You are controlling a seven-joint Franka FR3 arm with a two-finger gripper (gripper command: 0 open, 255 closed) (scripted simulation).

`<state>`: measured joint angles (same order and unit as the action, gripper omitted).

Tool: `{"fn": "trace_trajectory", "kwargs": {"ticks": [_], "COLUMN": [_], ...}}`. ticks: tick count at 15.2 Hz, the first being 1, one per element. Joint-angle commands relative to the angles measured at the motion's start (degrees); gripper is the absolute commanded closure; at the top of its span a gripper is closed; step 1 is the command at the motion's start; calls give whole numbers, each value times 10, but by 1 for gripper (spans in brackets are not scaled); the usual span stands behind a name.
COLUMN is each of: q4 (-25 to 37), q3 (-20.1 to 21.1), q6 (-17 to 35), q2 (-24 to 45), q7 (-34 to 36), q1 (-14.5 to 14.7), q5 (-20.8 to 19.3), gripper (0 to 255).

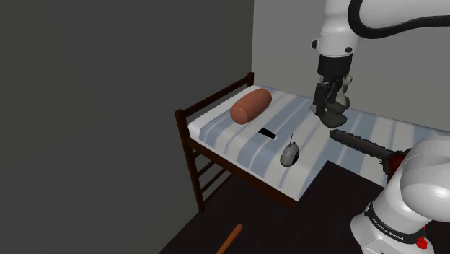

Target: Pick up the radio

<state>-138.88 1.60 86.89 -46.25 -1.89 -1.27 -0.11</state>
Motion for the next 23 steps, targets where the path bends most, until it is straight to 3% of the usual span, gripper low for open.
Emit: {"fn": "trace_trajectory", "kwargs": {"ticks": [1,12,23], "q4": [0,45,170], "q3": [0,-61,-99], "q6": [0,106,162], "q2": [0,245,515], "q7": [0,-77,-142], "q1": [0,-28,-55], "q5": [0,-54,-81], "gripper": [0,0,0]}}
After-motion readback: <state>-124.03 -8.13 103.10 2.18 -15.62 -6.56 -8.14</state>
